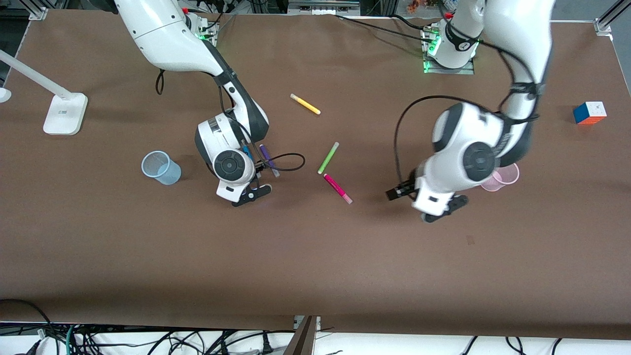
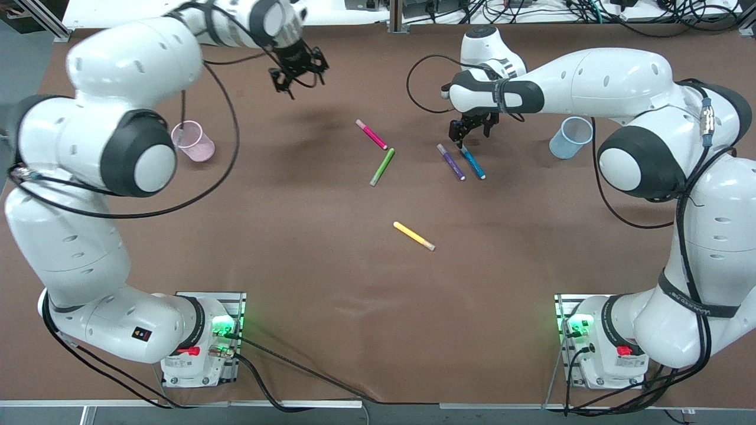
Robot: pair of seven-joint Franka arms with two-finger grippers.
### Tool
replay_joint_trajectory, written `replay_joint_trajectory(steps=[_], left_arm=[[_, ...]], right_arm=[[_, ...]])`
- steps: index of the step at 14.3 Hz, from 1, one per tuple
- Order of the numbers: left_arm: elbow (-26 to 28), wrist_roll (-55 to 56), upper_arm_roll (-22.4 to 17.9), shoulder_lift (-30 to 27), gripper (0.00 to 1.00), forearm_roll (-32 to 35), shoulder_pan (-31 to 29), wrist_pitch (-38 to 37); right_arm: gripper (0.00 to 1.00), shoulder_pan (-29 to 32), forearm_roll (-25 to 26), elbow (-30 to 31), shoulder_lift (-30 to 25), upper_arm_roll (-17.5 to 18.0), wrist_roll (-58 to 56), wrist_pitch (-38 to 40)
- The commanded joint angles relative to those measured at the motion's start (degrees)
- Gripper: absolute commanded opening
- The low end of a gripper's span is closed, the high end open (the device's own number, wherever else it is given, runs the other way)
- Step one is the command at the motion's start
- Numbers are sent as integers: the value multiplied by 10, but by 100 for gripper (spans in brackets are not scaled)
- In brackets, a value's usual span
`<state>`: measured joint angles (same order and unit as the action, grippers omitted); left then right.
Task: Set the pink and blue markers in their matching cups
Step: 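Grasp the blue marker with the right gripper while the left gripper grasps the pink marker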
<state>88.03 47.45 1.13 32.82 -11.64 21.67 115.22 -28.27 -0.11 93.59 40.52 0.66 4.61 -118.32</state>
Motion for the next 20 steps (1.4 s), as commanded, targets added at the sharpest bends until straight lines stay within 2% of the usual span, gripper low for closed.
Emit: replay_joint_trajectory(steps=[1,3,5,6,7,8,10,11,14,15,16,19,20], left_arm=[[-46,91,-10,67,100,-7,60,61],[-39,147,-9,94,100,-9,71,139],[-40,200,-10,116,100,-8,94,174],[-39,207,-10,128,100,-8,98,198],[-39,213,-9,138,100,-8,103,209],[-39,215,-10,148,100,-8,104,211],[-39,216,-10,156,97,-8,108,219],[-39,217,-9,158,61,-10,108,221],[-40,220,-9,166,34,-8,112,221],[-40,220,-9,167,33,-8,119,221],[-38,220,-9,167,31,-8,121,221],[-38,211,-10,167,0,-2,124,218],[-42,214,-10,165,0,-2,123,212]], right_arm=[[100,-13,-4,0,7,-5,8,-17],[94,-19,-4,0,16,-5,10,-30],[79,-22,-3,0,21,-6,10,-34],[66,-21,-2,1,21,-6,9,-33],[46,-21,-1,0,20,-6,8,-33],[31,-20,-1,0,20,-6,8,-32],[6,-19,-2,-1,19,-6,8,-31],[0,-17,-2,-1,19,-6,6,-32],[0,-15,-2,-4,11,-10,-3,-31],[0,-7,-2,-5,-1,-13,-21,-28],[0,5,-2,-6,-16,-13,-55,-26],[0,57,-9,-8,-67,-13,-203,3],[0,77,-9,-14,-86,-12,-250,35]])
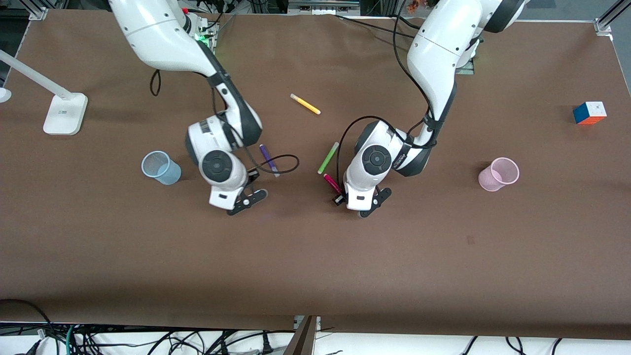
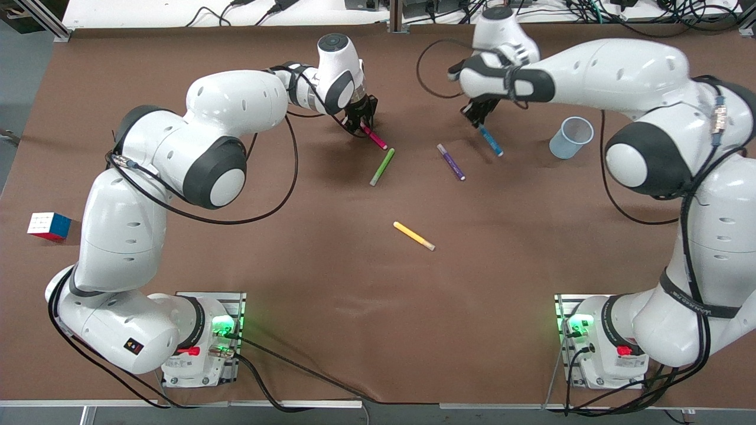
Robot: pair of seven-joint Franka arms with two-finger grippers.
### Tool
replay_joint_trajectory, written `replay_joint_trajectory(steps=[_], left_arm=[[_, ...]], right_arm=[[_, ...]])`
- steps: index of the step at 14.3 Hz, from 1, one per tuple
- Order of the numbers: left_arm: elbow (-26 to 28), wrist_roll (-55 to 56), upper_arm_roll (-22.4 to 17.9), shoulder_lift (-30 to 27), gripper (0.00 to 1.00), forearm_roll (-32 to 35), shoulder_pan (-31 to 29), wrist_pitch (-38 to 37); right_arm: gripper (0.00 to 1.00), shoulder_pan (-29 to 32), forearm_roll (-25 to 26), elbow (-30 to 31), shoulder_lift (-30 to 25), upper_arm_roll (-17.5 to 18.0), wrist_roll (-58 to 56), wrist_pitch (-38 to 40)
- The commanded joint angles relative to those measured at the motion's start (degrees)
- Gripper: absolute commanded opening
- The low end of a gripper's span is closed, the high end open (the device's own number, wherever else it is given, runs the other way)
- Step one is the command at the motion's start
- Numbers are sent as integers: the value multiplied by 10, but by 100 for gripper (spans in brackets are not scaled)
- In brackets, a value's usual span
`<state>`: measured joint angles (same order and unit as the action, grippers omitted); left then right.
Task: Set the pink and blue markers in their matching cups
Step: 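Carry the blue marker to the clear cup while the left gripper carries pink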
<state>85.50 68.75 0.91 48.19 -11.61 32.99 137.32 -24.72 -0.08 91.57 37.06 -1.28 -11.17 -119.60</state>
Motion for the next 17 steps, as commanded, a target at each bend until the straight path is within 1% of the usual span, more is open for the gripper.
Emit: replay_joint_trajectory(steps=[1,2,3,5,6,8,10,13,15,17], left_arm=[[-16,1,-11,8,0,-2,4,-18],[-17,-3,-16,-1,0,4,2,-46],[-24,-11,-27,-10,0,19,2,-90],[-45,-26,-42,-33,0,86,2,-184],[-48,-27,-46,-42,0,121,1,-223],[-48,-47,-67,-63,0,188,1,-279],[-48,-102,-97,-78,0,225,1,-329],[-40,-245,-150,-103,0,273,0,-363],[-33,-365,-193,-126,0,275,-9,-363],[-34,-473,-196,-144,0,276,-45,-354]], right_arm=[[0,54,-10,-2,-69,8,-137,79],[0,65,-14,-9,-86,7,-188,109],[0,77,-30,-10,-101,6,-240,131],[0,103,-68,-9,-124,5,-342,161],[0,113,-74,-8,-133,3,-381,172],[0,129,-91,-7,-142,1,-447,191],[0,156,-130,2,-145,1,-534,199],[0,204,-206,31,-143,-1,-701,203],[0,236,-244,47,-142,-1,-776,228],[0,260,-271,74,-145,-2,-826,239]])
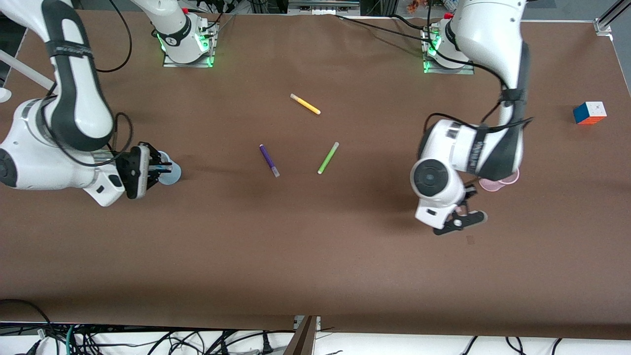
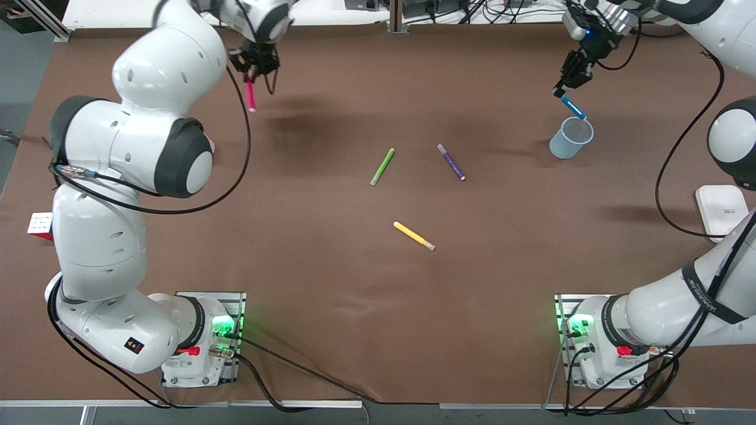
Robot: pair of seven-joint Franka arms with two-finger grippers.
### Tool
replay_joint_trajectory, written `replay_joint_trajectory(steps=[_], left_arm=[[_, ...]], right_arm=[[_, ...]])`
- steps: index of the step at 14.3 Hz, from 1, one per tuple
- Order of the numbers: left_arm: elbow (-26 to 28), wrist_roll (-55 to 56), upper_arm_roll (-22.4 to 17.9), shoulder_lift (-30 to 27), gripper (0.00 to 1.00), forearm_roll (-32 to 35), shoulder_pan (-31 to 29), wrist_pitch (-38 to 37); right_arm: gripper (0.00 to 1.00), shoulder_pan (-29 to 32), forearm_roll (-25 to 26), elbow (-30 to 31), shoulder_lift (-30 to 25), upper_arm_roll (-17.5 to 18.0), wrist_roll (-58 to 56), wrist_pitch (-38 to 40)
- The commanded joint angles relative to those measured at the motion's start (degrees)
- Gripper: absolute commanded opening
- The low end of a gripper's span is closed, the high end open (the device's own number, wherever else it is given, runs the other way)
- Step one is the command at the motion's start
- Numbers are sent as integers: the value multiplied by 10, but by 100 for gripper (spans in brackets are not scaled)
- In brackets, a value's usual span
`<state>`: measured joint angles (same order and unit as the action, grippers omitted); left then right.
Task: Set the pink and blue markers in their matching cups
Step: 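Carry the blue marker to the clear cup while the left gripper carries pink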
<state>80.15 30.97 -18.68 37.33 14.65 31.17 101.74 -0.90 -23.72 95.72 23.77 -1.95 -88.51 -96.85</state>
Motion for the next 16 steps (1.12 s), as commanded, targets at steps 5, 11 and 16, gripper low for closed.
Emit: replay_joint_trajectory(steps=[5,11,16], left_arm=[[57,-277,2,-82,0,3,-85,44],[294,-375,7,-220,0,-1,-97,243],[408,-490,9,-269,0,-64,-113,349]], right_arm=[[0,39,-58,48,-12,5,-142,15],[0,56,-85,64,4,-2,-245,9],[100,67,-86,46,2,-7,-160,23]])
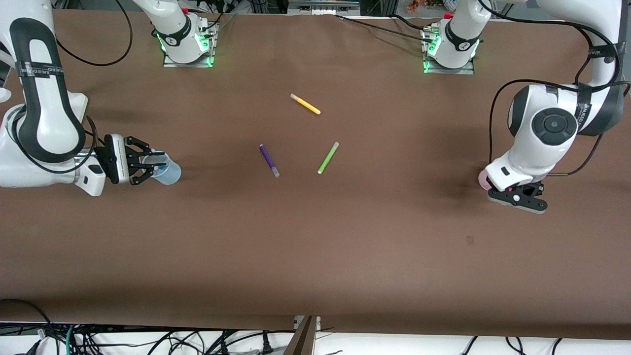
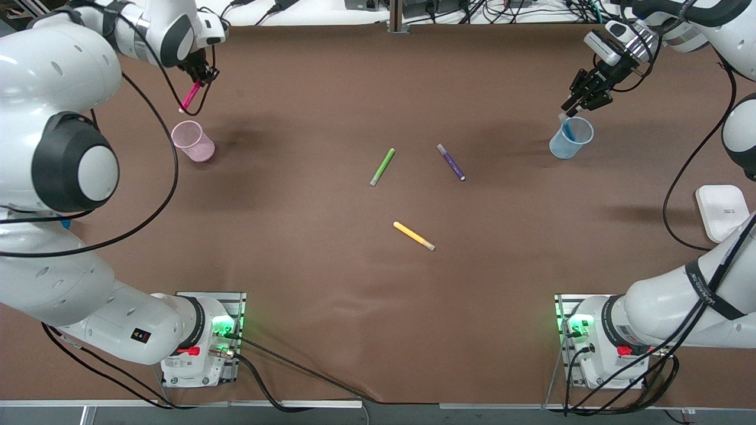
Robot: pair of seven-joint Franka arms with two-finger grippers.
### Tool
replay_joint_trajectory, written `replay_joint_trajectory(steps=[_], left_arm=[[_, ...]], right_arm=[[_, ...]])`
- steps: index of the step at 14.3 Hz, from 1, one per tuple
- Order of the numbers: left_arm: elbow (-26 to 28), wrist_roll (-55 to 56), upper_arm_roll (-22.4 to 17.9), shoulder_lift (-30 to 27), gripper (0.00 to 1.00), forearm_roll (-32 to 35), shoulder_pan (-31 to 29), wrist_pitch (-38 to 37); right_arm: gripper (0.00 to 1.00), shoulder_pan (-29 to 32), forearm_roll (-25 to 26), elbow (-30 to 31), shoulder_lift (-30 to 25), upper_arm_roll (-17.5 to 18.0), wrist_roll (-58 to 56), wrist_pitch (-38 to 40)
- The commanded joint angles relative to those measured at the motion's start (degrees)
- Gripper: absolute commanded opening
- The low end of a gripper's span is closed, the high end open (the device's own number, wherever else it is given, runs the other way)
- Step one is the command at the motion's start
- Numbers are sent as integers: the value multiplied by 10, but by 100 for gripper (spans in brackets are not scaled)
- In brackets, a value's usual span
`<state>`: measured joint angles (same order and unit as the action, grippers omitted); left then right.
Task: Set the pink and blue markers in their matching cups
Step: 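Drop the blue marker into the clear cup while the left gripper lowers pink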
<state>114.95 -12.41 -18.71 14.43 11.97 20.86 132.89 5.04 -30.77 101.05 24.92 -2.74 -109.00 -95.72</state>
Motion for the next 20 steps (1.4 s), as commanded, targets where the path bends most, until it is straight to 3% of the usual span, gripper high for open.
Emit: replay_joint_trajectory(steps=[1,3,6,9,11,15,18,19,20], left_arm=[[66,-88,9,-43,0,-61,-14,44],[69,-155,9,-43,0,-123,-33,43],[75,-276,8,-27,0,-223,-72,43],[71,-375,8,-13,0,-327,-87,42],[70,-444,9,-4,0,-359,-106,41],[56,-564,9,23,0,-425,-138,40],[55,-645,9,35,0,-497,-146,28],[54,-650,8,34,6,-509,-148,10],[48,-651,8,34,22,-512,-153,-3]], right_arm=[[100,8,-11,-27,-10,1,91,23],[100,4,9,-71,-11,1,223,31],[100,-6,82,-126,-14,8,470,47],[100,-41,193,-190,-13,7,689,75],[100,-63,229,-205,-14,8,832,95],[100,-91,272,-176,-59,19,1075,100],[100,-89,312,-113,-127,29,1123,98],[100,-86,312,-93,-151,29,1116,90],[100,-79,312,-82,-170,29,1109,80]])
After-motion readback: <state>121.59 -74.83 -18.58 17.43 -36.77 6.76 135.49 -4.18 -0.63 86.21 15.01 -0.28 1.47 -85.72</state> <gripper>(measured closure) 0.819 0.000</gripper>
